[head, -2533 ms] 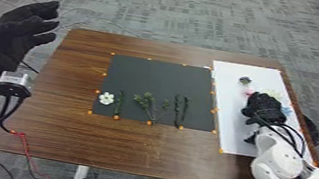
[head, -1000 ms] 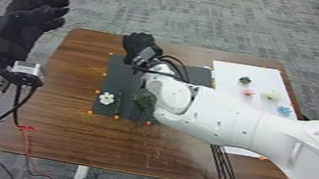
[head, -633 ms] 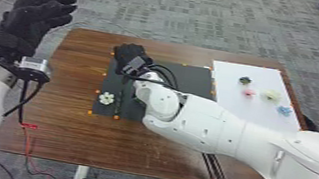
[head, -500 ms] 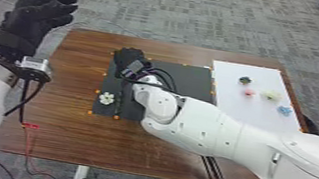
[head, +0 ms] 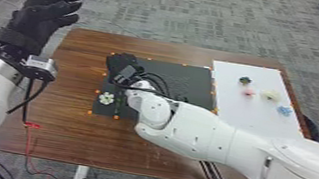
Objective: Arrange flowers
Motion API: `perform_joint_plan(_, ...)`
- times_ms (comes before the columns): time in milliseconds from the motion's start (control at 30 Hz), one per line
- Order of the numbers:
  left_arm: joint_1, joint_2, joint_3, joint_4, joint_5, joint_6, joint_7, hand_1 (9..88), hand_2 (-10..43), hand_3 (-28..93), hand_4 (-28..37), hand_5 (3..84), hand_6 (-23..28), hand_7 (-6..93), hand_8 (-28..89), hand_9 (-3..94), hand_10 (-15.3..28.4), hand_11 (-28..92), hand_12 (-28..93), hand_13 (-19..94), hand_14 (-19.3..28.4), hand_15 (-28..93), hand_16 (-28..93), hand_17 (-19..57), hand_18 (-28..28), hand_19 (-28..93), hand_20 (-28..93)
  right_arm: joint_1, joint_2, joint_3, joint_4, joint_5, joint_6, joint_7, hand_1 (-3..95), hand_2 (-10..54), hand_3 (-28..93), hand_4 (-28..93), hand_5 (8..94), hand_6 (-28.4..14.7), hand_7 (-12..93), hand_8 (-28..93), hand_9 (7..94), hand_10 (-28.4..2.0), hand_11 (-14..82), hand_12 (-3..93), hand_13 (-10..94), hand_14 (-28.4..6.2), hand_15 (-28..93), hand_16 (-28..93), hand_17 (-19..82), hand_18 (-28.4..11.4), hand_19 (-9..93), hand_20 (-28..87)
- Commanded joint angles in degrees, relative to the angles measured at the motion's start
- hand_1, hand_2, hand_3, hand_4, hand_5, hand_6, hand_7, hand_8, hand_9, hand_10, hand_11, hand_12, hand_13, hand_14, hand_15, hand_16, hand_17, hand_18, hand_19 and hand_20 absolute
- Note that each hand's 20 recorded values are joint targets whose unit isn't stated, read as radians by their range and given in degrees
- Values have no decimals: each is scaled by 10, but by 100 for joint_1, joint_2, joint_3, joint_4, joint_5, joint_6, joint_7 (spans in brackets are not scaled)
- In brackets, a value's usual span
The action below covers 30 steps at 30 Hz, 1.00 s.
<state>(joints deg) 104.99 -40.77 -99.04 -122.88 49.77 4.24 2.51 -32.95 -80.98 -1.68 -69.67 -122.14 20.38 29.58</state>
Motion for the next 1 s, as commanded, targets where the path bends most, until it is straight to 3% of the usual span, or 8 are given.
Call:
perform_joint_plan(33,-31,-65,-16,17,7,-103,-66,247,-35,741,-255,247,19,187,-93,161,88,172,163,58,111,320,-48,-100,156,353,85,-84,-68,-27,131,-188,-36,24,554,-95,764,-283,824,49,313,-43,932,-32,84,352,855,-18,857,306,548,-199,932,681)
perform_joint_plan(167,28,-81,-83,-4,12,-128,-84,245,-35,741,-250,243,16,182,-91,156,85,163,161,58,105,303,-45,-96,152,339,89,-106,-74,-26,154,-212,-107,102,551,-95,769,-283,820,50,310,-41,931,-32,77,352,855,-18,857,307,548,-199,932,683)
perform_joint_plan(600,-59,-75,-23,35,14,-146,-113,244,-34,738,-244,239,15,182,-89,152,82,160,167,57,99,291,-32,-93,149,325,105,-119,-72,28,159,-277,-344,327,537,-95,728,-283,748,37,297,-52,866,-24,52,305,841,-13,861,313,540,-198,932,682)
perform_joint_plan(1000,-3,-90,-76,18,14,-161,-113,244,-32,734,-239,233,15,179,-87,148,80,155,168,56,95,281,-25,-91,148,317,109,-139,-54,74,107,-369,-480,481,526,-95,684,-283,681,43,271,-61,833,-46,64,265,845,2,853,311,550,-192,932,673)
